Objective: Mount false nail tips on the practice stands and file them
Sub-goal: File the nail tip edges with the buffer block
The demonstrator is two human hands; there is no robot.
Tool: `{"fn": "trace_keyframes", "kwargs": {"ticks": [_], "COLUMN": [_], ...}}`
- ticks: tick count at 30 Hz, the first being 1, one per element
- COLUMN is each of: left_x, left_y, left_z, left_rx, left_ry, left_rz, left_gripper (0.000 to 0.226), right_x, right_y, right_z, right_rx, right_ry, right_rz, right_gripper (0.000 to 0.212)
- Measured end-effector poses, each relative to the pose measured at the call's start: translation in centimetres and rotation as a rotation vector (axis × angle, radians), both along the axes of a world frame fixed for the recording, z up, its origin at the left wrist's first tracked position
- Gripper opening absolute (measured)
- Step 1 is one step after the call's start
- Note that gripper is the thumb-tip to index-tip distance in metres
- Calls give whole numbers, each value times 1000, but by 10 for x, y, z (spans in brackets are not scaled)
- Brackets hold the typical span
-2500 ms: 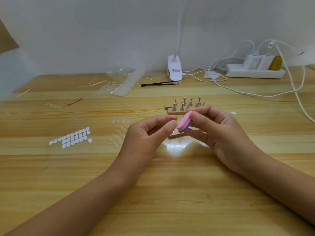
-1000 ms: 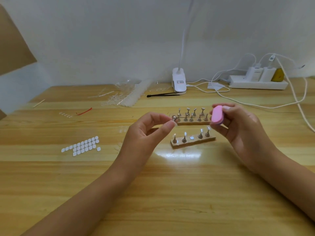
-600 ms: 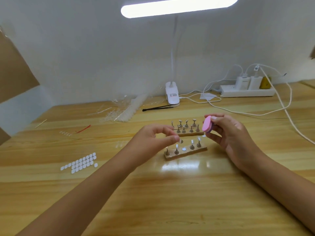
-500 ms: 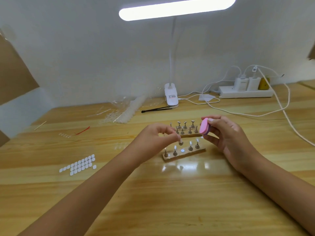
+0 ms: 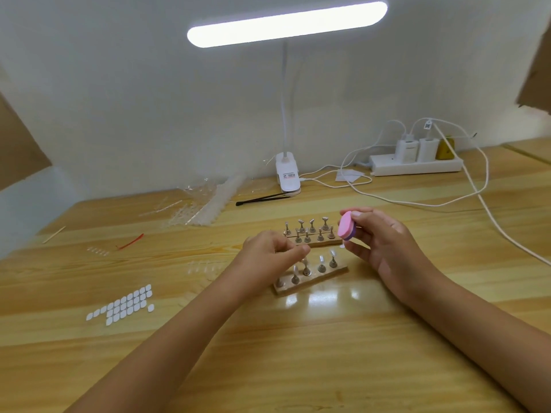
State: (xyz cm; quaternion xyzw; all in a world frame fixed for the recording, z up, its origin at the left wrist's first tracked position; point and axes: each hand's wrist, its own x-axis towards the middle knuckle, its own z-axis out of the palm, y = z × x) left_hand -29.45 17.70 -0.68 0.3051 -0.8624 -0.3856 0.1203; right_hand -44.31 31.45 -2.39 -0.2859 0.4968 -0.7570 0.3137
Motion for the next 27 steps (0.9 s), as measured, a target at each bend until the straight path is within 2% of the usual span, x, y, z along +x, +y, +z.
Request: {"fn": "trace_keyframes", "kwargs": {"ticks": [3, 6, 10, 16, 20, 27], "left_x": [5, 5, 1, 2, -1, 0], "left_y": [5, 11, 17, 24, 30, 26], "left_z": [-5, -9, -17, -17, -14, -21], "left_rx": [-269, -541, -648, -806, -985, -1125], "left_ry": [112, 130, 112, 168, 197, 220], "left_rz": [-19, -117, -157, -170, -196, -194], "left_gripper": [29, 39, 22, 10, 13, 11], "right_x": [-1, -1, -1, -1, 0, 1], "right_y": [-1, -1, -1, -3, -3, -4], "right_z": [-1, -2, -2, -2, -3, -2], "right_rx": [-4, -9, -29, -37, 3, 33], "right_ry": [-9, -15, -37, -85, -77, -66], "right_rz": [-5, -8, -5, 28, 16, 10], "right_gripper": [16, 16, 16, 11, 10, 10]}}
